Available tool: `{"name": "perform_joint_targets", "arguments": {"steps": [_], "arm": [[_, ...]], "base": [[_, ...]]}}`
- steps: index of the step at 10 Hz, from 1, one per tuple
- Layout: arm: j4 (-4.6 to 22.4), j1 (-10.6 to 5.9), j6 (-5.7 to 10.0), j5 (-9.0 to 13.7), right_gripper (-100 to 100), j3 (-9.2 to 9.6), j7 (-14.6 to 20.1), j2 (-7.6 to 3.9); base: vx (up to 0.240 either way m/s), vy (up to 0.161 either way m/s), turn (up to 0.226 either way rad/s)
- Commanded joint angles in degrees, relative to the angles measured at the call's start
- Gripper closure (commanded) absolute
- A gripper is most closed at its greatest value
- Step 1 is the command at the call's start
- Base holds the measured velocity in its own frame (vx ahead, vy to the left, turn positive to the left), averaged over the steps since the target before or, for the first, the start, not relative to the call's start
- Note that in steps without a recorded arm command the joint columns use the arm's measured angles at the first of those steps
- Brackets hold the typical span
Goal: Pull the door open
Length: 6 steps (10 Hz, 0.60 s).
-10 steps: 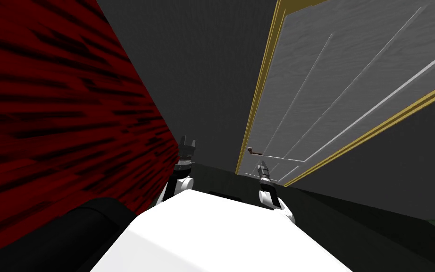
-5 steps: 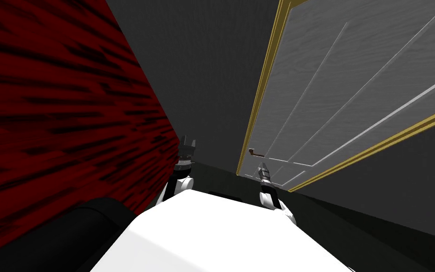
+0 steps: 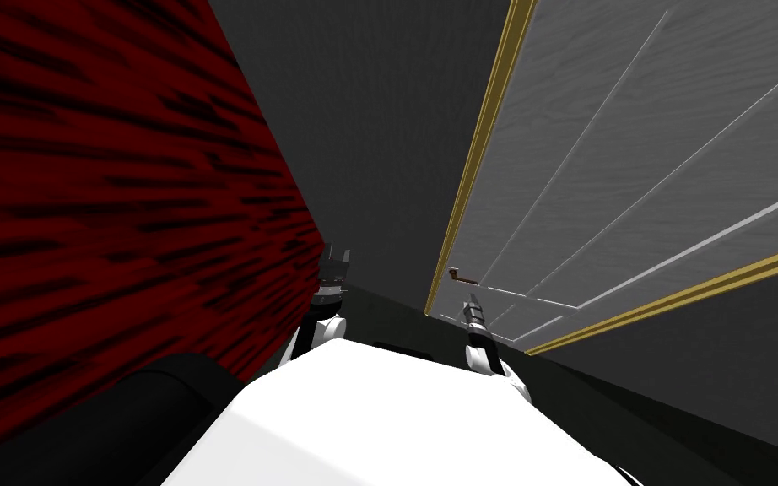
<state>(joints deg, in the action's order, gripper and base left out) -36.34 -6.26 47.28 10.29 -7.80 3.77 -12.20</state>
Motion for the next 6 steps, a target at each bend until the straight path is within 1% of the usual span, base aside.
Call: {"name": "perform_joint_targets", "arguments": {"steps": [1, 4, 5, 6], "arm": [[1.82, -0.64, 0.56, 0.19, -100, -0.08, 0.17, -0.14], [5.34, -1.84, 1.26, 0.64, -100, -0.25, 0.55, -0.53], [5.45, -1.97, 1.54, 0.54, -100, -0.2, 0.54, -0.5], [5.83, -1.62, 2.0, 0.76, -100, -0.45, 0.99, -0.99]], "base": [[0.002, -0.03, 0.082], [-0.004, -0.048, 0.151], [0.001, -0.024, 0.029], [0.116, 0.002, 0.082]]}}
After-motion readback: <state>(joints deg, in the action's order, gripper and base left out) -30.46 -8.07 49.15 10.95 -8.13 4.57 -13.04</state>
